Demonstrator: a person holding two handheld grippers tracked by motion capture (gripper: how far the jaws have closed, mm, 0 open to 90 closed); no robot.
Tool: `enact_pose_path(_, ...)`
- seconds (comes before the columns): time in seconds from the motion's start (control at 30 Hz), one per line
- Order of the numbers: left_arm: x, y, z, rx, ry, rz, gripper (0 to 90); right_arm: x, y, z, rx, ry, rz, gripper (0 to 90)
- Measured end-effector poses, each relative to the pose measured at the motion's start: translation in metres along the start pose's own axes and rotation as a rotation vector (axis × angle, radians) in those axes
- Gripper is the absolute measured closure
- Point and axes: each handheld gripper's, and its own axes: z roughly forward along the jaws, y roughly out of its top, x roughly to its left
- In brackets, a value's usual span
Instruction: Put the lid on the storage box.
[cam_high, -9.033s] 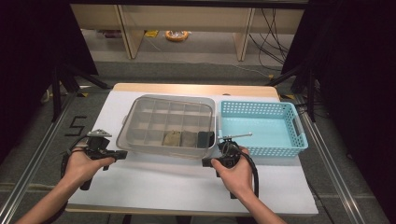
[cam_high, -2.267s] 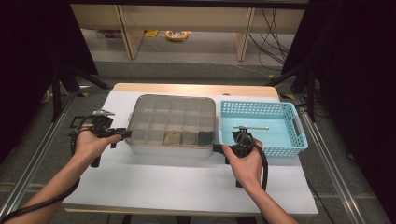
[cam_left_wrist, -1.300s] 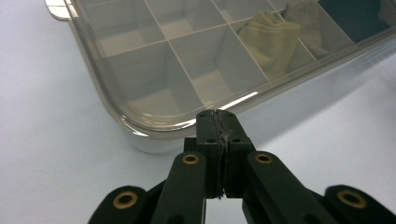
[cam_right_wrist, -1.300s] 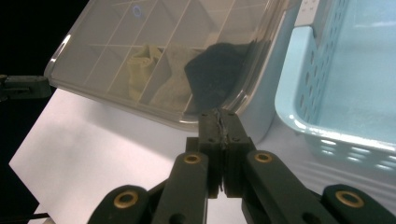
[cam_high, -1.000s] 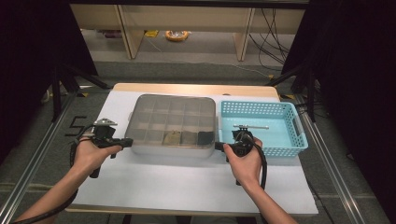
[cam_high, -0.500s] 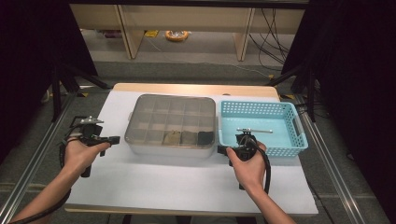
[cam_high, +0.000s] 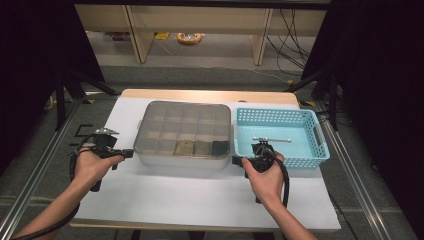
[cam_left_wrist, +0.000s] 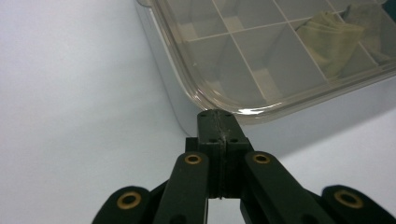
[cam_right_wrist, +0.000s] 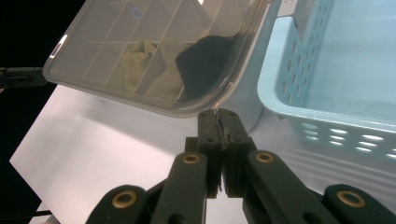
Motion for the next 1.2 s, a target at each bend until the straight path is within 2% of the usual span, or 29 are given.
enact_pose_path(0.03, 0.0, -0.001, 0.0, -0.006, -0.001, -0.005, 89.2, -0.001, 0.0, 0.0, -0.001, 0.007, -0.007, 88.5)
enact_pose_path(0.13, 0.0, -0.003, 0.001, -0.003, -0.005, -0.008, 89.2, 0.001, -0.001, 0.0, 0.002, 0.011, 0.021, 88.6)
enact_pose_path(0.23, 0.001, -0.002, 0.001, 0.015, -0.002, -0.012, 89.2, 0.0, -0.002, 0.001, -0.006, 0.022, 0.012, 88.6)
enact_pose_path(0.27, 0.001, -0.002, 0.002, 0.002, 0.002, -0.013, 89.2, 0.0, -0.002, 0.001, -0.007, 0.015, 0.012, 88.6)
enact_pose_path(0.3, 0.001, -0.002, 0.003, 0.017, 0.007, -0.007, 89.2, 0.001, -0.001, 0.001, -0.008, 0.018, 0.013, 88.6)
enact_pose_path(0.37, 0.001, -0.003, 0.005, 0.004, 0.011, -0.01, 89.2, 0.001, -0.001, 0.001, -0.002, 0.002, 0.011, 88.6)
enact_pose_path(0.43, 0.001, -0.003, 0.005, 0.02, 0.009, -0.008, 89.2, 0.001, -0.001, 0.002, -0.003, -0.013, 0.004, 88.5)
enact_pose_path(0.53, -0.001, -0.002, 0.006, 0.014, 0.02, -0.009, 89.2, 0.001, 0.0, 0.001, -0.004, 0.019, 0.0, 88.5)
enact_pose_path(0.57, 0.0, -0.002, 0.007, 0.022, 0.011, -0.013, 89.2, 0.003, 0.0, 0.001, -0.003, 0.009, 0.03, 88.6)
enact_pose_path(0.6, 0.0, -0.002, 0.008, 0.025, 0.006, -0.022, 89.2, 0.002, 0.0, 0.001, -0.002, 0.021, 0.014, 88.6)
enact_pose_path(0.63, -0.001, -0.002, 0.009, 0.015, 0.007, -0.027, 89.2, 0.002, 0.0, 0.002, -0.006, 0.011, 0.008, 88.6)
enact_pose_path(0.7, -0.002, -0.001, 0.01, 0.028, 0.009, -0.026, 89.2, 0.002, 0.001, 0.001, -0.005, 0.016, 0.009, 88.5)
enact_pose_path(0.73, -0.002, -0.001, 0.012, 0.014, 0.008, -0.029, 89.2, 0.002, 0.001, 0.001, -0.005, 0.014, 0.01, 88.6)
enact_pose_path(0.87, -0.002, 0.001, 0.01, 0.044, 0.003, -0.014, 89.1, 0.001, 0.0, 0.001, 0.004, 0.012, -0.001, 88.6)
enact_pose_path(0.9, -0.003, 0.0, 0.011, 0.03, 0.0, -0.015, 89.0, 0.002, 0.0, 0.002, 0.012, 0.005, 0.013, 88.6)
enact_pose_path(0.93, -0.003, -0.001, 0.012, 0.033, -0.011, -0.011, 88.6, 0.002, -0.001, 0.003, 0.003, 0.017, 0.008, 88.6)
enact_pose_path(1.03, -0.003, -0.002, 0.009, 0.045, -0.007, -0.009, 87.7, 0.001, -0.001, 0.002, 0.0, 0.019, -0.004, 88.8)
enact_pose_path(1.07, -0.002, -0.002, 0.008, 0.045, -0.012, -0.011, 87.6, 0.002, -0.002, 0.002, 0.012, -0.001, 0.014, 89.0)
enact_pose_path(1.1, -0.002, -0.003, 0.006, 0.034, -0.01, -0.016, 87.5, 0.0, -0.002, 0.003, 0.001, 0.0, -0.003, 89.1)
enact_pose_path(1.13, -0.002, -0.003, 0.004, 0.027, -0.006, -0.012, 87.4, 0.001, -0.002, 0.001, 0.022, -0.004, 0.011, 89.2)
enact_pose_path(1.2, 0.0, -0.003, 0.0, 0.023, -0.005, -0.008, 87.3, -0.001, -0.002, 0.001, 0.007, 0.019, -0.001, 89.3)
